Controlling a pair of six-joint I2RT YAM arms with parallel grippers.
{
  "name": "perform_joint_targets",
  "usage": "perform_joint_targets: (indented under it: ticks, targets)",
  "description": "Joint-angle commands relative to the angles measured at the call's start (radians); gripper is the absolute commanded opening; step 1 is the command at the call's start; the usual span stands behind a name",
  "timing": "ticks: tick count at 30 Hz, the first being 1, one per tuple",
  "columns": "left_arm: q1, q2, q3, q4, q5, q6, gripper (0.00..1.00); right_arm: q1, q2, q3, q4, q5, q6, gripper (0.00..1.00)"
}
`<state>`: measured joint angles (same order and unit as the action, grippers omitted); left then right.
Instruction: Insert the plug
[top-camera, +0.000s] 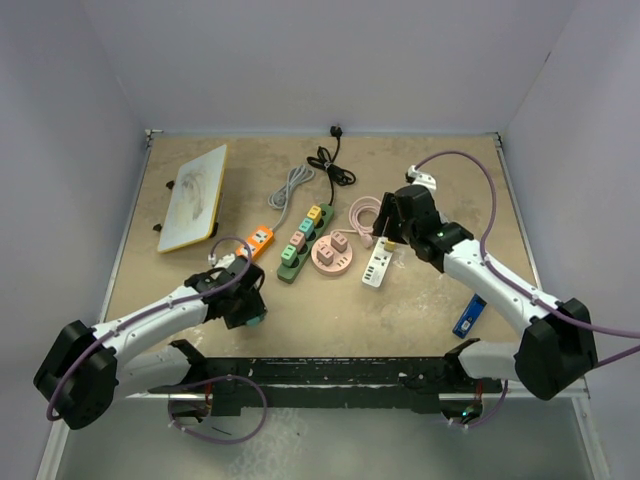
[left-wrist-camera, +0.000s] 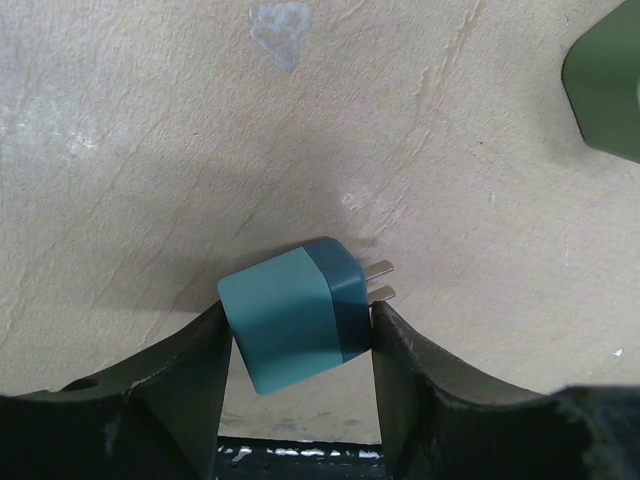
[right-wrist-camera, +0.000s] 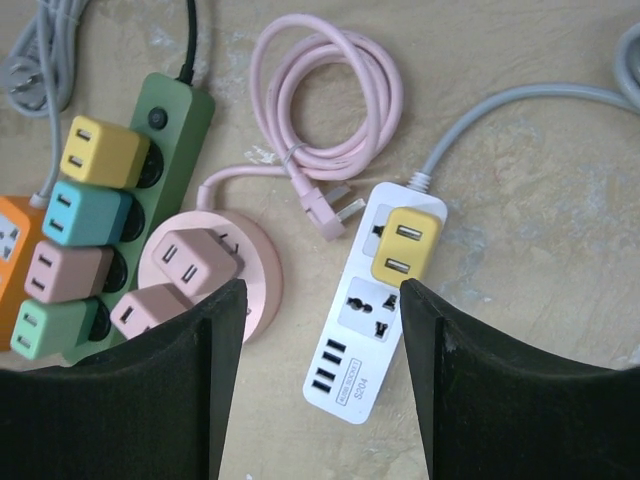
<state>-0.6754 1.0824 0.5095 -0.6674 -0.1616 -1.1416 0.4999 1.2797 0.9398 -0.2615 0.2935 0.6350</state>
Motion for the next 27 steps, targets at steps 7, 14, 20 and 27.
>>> perform_joint_targets:
  ticks: [7,14,20,27]
  targets:
    - [0.000,-0.008,0.114,0.200,0.028,0.141,0.38,0.001,-0.102,-0.069,0.218,-0.340,-0.099,0.64]
    - [-0.005,0.030,0.183,0.519,0.192,0.293,0.37,0.000,-0.104,-0.122,0.373,-0.634,-0.031,0.66]
    - [-0.020,0.065,0.198,0.750,0.315,0.447,0.33,0.001,-0.075,-0.152,0.447,-0.808,0.042,0.66]
    - [-0.022,0.094,0.230,0.907,0.440,0.657,0.32,0.001,-0.003,-0.098,0.430,-0.902,0.073,0.62]
